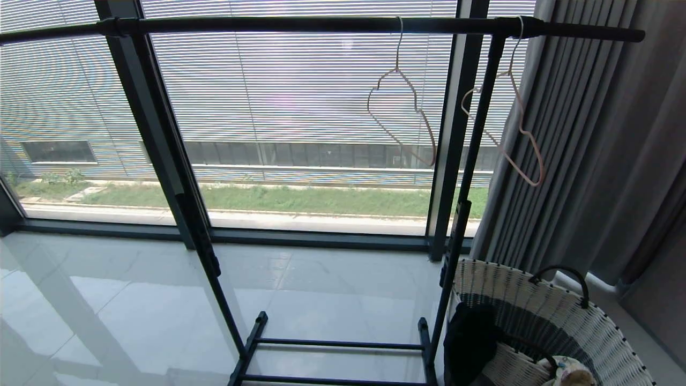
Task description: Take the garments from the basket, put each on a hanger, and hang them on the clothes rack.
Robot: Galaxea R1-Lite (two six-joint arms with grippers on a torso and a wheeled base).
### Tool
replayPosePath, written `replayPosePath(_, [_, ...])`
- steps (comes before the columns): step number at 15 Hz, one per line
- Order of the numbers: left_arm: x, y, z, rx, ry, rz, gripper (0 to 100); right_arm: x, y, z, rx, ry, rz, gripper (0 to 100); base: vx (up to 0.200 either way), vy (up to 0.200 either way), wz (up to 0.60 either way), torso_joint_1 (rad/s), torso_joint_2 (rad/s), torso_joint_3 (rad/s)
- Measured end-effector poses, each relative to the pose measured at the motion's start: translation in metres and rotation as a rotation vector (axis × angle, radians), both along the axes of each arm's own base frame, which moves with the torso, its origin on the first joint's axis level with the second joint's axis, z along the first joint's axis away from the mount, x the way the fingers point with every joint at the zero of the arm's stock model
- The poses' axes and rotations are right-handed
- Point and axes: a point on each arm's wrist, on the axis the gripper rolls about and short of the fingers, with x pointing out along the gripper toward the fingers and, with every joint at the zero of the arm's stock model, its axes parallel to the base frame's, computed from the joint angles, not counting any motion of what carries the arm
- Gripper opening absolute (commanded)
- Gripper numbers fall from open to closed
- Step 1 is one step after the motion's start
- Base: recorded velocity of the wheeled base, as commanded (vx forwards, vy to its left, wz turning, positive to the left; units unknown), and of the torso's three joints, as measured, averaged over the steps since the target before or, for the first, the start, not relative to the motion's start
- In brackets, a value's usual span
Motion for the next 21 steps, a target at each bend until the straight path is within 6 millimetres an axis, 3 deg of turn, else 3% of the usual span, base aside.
replayPosePath(3, [0.0, 0.0, 0.0, 0.0, 0.001, 0.0, 100, 0.0, 0.001, 0.002, -0.042, -0.011, 0.027, 100, 0.0, 0.0, 0.0, 0.0, 0.0, 0.0])
replayPosePath(6, [0.0, 0.0, 0.0, 0.001, 0.0, 0.001, 100, -0.003, 0.002, 0.027, -0.073, -0.003, 0.104, 100, 0.0, 0.0, 0.0, 0.0, 0.0, 0.0])
replayPosePath(9, [0.0, 0.0, 0.0, 0.001, 0.0, 0.0, 100, 0.017, 0.002, 0.052, -0.195, 0.162, 0.163, 100, 0.0, 0.0, 0.0, 0.0, 0.0, 0.0])
replayPosePath(12, [0.0, 0.0, 0.0, 0.001, 0.0, -0.001, 100, 0.066, 0.005, 0.074, -0.358, 0.4, 0.242, 100, 0.0, 0.0, 0.0, 0.0, 0.0, 0.0])
replayPosePath(14, [0.0, 0.0, 0.0, 0.001, 0.0, 0.0, 100, 0.11, 0.008, 0.075, -0.472, 0.576, 0.315, 100, 0.0, 0.0, 0.0, 0.0, 0.0, 0.0])
replayPosePath(17, [0.0, 0.0, 0.0, 0.001, 0.0, 0.001, 100, 0.174, 0.005, 0.053, -0.666, 0.789, 0.428, 100, 0.0, 0.0, 0.0, 0.0, 0.0, 0.0])
replayPosePath(21, [0.0, 0.0, 0.0, 0.002, 0.0, 0.0, 100, 0.221, -0.009, 0.006, -0.759, 0.989, 0.539, 100, 0.0, 0.0, 0.0, 0.0, 0.0, 0.0])
